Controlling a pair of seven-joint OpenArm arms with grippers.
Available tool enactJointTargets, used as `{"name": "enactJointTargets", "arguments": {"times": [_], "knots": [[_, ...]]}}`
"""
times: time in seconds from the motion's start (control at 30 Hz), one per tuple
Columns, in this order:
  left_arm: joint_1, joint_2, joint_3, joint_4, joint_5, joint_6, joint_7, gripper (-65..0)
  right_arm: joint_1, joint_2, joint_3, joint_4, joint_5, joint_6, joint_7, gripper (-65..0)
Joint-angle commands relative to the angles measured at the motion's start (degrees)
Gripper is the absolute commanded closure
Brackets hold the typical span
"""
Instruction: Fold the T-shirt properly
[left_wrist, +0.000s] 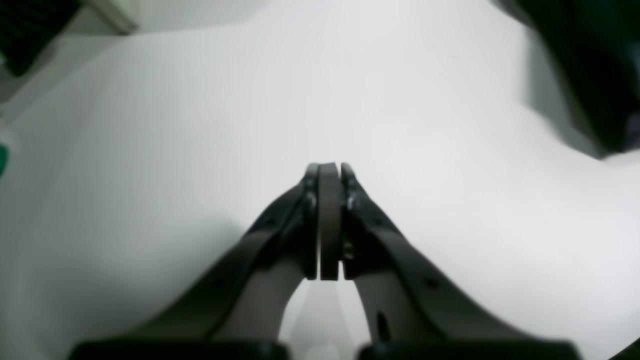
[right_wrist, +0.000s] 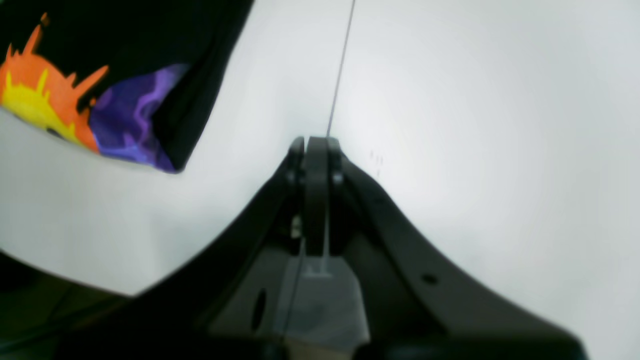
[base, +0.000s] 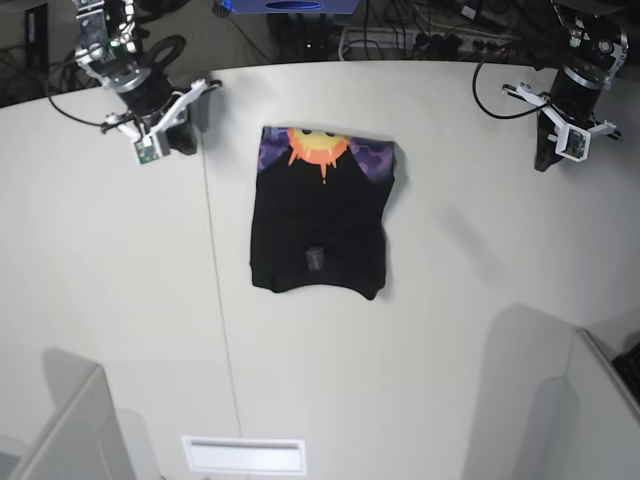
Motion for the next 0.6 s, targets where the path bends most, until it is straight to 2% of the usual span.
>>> {"name": "enactJointTargets", "arguments": {"times": [0.0, 0.13, 0.23, 0.33, 0.43, 0.57], "knots": [[0.41, 0.07, -0.25, 0.84, -0.43, 0.38, -2.00, 0.0, -2.14, 0.34, -0.56, 0.95, -2.60, 0.36, 3.61, 0.0], [1.29, -0.10, -0.25, -1.01, -0.34, 0.38, -2.52, 0.0, -8.39, -1.41, -1.00, 1.04, -12.63, 0.36, 12.13, 0.0], [1.56, -2.04, -0.16, -5.49, 2.12, 0.38, -6.04, 0.0, -12.08, -1.94, 0.32, 1.21, -15.35, 0.36, 13.01, 0.0], [1.64, -3.97, -0.34, -14.11, 5.64, 0.38, -14.66, 0.0, -15.42, -2.03, 1.64, 1.21, -15.26, 0.36, 13.01, 0.0], [4.28, -5.47, -0.34, -20.87, 6.25, 0.38, -25.03, 0.0, -18.58, -2.03, 3.22, 1.21, -15.26, 0.36, 13.36, 0.0], [8.15, -5.29, -0.25, -25.36, 6.25, 0.38, -35.49, 0.0, -22.45, -2.03, 2.78, 1.04, -15.26, 0.36, 13.10, 0.0]]}}
